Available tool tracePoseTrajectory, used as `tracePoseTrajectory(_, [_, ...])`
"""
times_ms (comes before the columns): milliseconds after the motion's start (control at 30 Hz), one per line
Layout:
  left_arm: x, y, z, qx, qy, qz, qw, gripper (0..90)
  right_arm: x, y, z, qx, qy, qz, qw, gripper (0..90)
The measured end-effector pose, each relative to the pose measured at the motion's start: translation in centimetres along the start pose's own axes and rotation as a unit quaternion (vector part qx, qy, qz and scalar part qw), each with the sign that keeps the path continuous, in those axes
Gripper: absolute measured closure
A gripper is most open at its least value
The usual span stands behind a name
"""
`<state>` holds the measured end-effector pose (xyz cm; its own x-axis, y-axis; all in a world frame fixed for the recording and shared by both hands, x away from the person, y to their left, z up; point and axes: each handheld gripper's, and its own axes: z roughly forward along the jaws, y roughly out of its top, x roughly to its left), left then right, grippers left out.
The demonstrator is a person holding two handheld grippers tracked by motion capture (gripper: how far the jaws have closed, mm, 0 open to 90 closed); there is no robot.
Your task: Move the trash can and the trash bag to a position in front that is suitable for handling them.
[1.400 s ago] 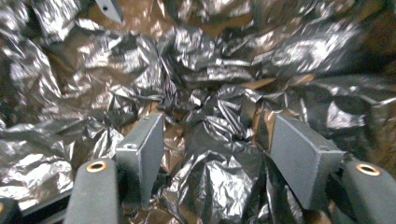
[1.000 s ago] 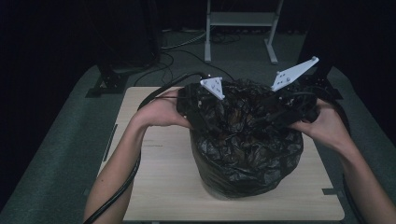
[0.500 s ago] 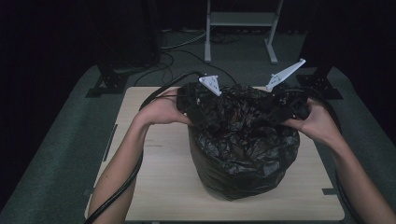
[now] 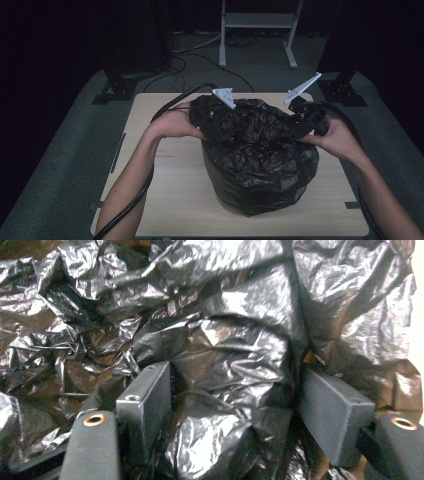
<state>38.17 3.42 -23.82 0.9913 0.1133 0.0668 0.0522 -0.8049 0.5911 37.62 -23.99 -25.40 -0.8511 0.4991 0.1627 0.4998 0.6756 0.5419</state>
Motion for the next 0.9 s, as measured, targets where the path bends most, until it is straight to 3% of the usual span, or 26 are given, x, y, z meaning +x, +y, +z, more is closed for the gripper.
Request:
tracePoseTrajectory(333, [-0.4, -0.7, 0.1, 0.006, -0.008, -0.005, 0.9999, 8.3, 0.3, -0.5, 0.7, 0.023, 0.012, 0.009, 0.9996, 30.9])
tracePoseTrajectory(433, [-0.4, -0.8, -0.2, 0.001, -0.008, -0.004, 1.0, 8.3, 0.6, -0.4, 0.5, 0.024, -0.002, 0.003, 0.9997, 30.1])
tracePoseTrajectory(667, [-0.6, -0.4, -1.4, -0.02, 0.014, -0.005, 0.9997, 8.3, 1.3, 0.4, -1.3, -0.02, -0.041, -0.007, 0.9989, 28.2])
tracePoseTrajectory(900, [-0.7, 0.4, -1.6, -0.022, 0.02, 0.003, 0.9996, 8.3, 2.2, 1.8, -3.2, -0.058, -0.076, -0.026, 0.9951, 28.0])
